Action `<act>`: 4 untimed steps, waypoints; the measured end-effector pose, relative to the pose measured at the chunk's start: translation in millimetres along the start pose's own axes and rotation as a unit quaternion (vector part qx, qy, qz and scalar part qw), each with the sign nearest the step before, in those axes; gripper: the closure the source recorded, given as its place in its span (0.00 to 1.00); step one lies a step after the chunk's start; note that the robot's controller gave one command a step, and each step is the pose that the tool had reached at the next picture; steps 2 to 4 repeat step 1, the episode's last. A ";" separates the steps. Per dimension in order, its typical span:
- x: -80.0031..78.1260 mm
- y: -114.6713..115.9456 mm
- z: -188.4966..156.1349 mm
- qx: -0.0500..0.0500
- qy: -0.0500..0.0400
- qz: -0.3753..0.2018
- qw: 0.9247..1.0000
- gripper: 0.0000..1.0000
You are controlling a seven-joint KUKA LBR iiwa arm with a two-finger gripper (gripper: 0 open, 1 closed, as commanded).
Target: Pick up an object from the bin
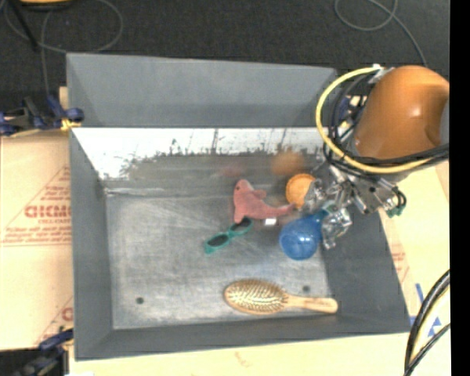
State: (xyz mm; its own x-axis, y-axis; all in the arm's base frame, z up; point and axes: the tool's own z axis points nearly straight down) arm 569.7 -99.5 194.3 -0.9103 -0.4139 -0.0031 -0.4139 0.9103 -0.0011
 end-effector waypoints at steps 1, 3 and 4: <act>-21.7 -21.7 -41.7 -0.001 0.002 -0.028 1.000 1.00; -21.7 -21.7 -41.7 -0.001 0.002 -0.028 1.000 1.00; -21.7 -21.7 -41.7 -0.001 0.002 -0.028 1.000 1.00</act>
Offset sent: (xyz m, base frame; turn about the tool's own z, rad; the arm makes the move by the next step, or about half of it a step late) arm -0.0163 0.0338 0.0737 -0.1702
